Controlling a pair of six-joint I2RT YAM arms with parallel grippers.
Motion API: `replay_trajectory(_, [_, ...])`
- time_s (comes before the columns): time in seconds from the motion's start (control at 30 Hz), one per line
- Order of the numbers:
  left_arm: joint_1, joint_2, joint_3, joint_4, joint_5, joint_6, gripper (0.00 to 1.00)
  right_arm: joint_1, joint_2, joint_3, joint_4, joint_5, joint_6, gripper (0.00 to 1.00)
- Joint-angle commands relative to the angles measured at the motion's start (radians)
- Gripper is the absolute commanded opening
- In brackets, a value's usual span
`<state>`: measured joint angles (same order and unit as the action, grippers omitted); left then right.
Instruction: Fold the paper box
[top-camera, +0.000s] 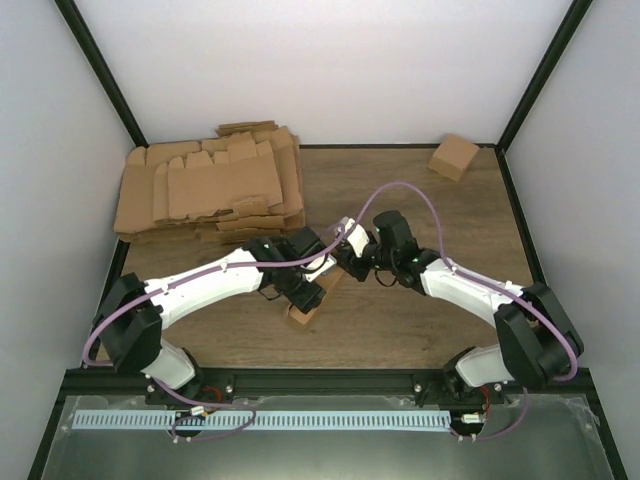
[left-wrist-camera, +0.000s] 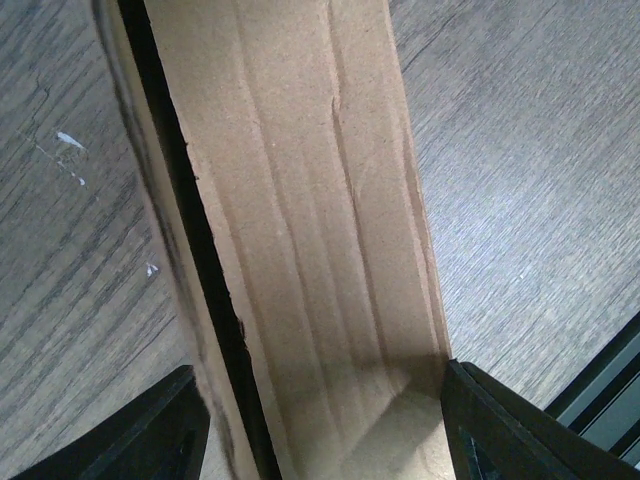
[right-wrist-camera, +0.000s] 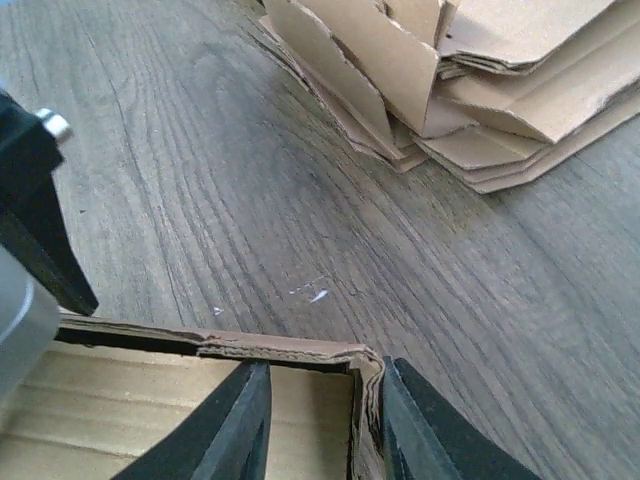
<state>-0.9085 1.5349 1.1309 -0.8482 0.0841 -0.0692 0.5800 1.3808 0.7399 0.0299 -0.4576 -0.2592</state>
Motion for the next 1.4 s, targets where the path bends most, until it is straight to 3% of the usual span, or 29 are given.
replay_trajectory(0.0, [0.003,-0.003,-0.006,0.020,0.003,0.017,0.66,0.007,0.016,0.050,-0.033,0.050,-0.033,0.31])
replay_trajectory(0.23, [0.002,0.006,-0.005,0.020,-0.004,0.019,0.66,0.015,0.022,0.064,-0.049,0.100,-0.039,0.25])
replay_trajectory(0.5, [0.001,0.017,-0.007,0.015,-0.029,0.007,0.66,0.031,0.010,0.099,-0.117,0.105,-0.006,0.01])
replay_trajectory(0.97, [0.001,0.039,-0.010,0.017,-0.045,-0.001,0.64,0.039,0.013,0.186,-0.342,0.096,0.079,0.01])
replay_trajectory(1.13, [0.005,0.046,-0.013,0.015,-0.056,-0.023,0.54,0.039,0.035,0.165,-0.319,0.087,0.111,0.01])
replay_trajectory(1.37, [0.012,0.049,-0.023,0.019,-0.044,-0.043,0.51,0.038,0.056,0.120,-0.224,0.086,0.135,0.01])
